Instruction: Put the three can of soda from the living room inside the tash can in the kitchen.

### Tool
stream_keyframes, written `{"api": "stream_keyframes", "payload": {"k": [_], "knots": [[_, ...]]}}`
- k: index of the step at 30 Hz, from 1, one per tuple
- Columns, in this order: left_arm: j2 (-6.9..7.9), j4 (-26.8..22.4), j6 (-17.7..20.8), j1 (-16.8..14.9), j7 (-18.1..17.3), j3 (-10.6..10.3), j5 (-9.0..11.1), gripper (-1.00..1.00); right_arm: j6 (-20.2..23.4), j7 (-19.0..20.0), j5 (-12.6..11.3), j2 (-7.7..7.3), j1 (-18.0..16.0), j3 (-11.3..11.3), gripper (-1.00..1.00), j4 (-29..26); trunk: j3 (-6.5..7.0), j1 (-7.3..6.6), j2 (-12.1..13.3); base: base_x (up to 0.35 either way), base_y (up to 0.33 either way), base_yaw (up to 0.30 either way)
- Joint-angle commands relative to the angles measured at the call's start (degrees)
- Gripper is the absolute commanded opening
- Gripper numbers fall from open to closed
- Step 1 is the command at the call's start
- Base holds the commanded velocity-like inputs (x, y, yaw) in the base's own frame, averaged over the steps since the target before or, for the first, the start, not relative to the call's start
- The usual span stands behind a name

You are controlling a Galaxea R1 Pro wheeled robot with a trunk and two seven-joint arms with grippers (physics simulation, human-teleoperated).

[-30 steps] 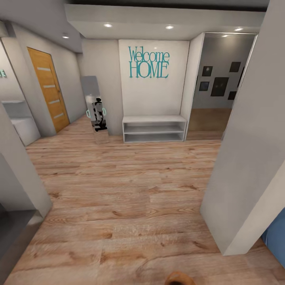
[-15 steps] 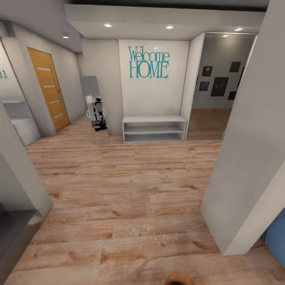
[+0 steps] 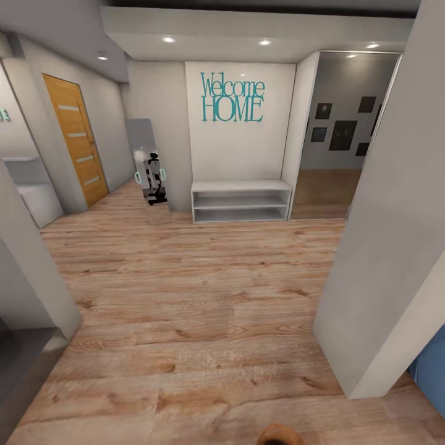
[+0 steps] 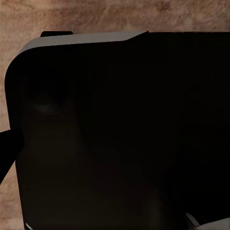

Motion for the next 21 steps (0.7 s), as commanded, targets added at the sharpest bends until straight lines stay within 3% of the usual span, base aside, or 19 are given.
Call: {"api": "stream_keyframes", "payload": {"k": [1,16,21], "knots": [[0.00,0.0,0.0,0.0,0.0,0.0,0.0,1.00,0.0,0.0,0.0,-0.01,0.0,0.0,1.00,-0.2,0.00,0.00,0.0,0.000,0.000,0.000],[0.01,0.0,0.1,0.0,0.0,0.1,0.0,1.00,0.4,-0.2,0.4,-0.17,-0.4,0.0,1.00,-5.8,0.00,0.00,0.0,0.000,0.000,0.000],[-0.01,0.0,0.1,-0.1,0.0,0.2,0.0,1.00,1.8,-0.2,0.5,0.02,-2.2,0.1,1.00,-6.9,0.00,0.00,0.0,0.000,0.000,0.000]]}}
